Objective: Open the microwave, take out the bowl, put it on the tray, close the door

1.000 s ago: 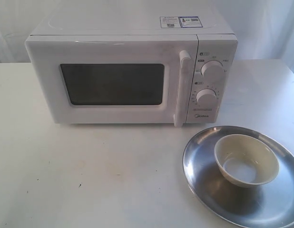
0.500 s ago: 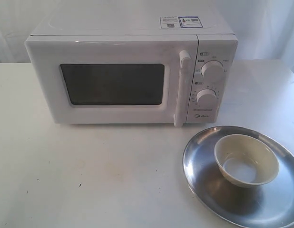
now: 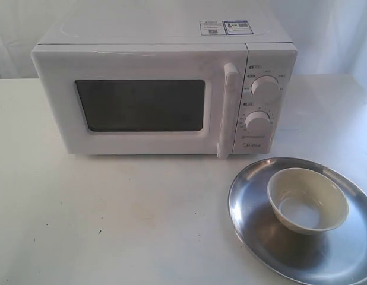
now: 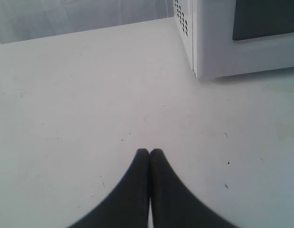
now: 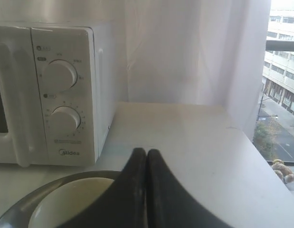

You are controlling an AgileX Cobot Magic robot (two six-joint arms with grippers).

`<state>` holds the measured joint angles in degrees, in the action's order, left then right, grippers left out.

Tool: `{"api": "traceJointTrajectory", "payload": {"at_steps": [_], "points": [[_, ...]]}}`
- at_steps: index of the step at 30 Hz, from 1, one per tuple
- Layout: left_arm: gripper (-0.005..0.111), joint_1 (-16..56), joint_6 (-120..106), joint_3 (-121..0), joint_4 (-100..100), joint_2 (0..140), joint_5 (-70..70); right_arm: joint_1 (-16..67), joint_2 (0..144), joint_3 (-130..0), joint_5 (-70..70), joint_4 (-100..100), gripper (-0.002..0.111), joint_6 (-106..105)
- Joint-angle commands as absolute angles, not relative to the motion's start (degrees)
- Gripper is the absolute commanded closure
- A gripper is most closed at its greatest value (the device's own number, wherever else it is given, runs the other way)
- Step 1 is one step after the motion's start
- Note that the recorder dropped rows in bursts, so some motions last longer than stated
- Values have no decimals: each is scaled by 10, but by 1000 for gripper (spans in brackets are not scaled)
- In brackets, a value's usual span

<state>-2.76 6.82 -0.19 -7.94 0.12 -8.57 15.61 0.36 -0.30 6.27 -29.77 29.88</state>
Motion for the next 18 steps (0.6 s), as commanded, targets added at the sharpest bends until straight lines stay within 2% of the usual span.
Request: {"api": "traceJointTrajectory", "payload": {"at_steps": [1,10,18], "points": [[107,-27,72,0,-77,0,-85,153,0,0,72,-156,108,152],[107,-27,72,0,-77,0,-85,153,0,0,62,-30,108,39],[107,-27,72,0,-77,0,-85,153,0,0,63,-28,108,36]]}}
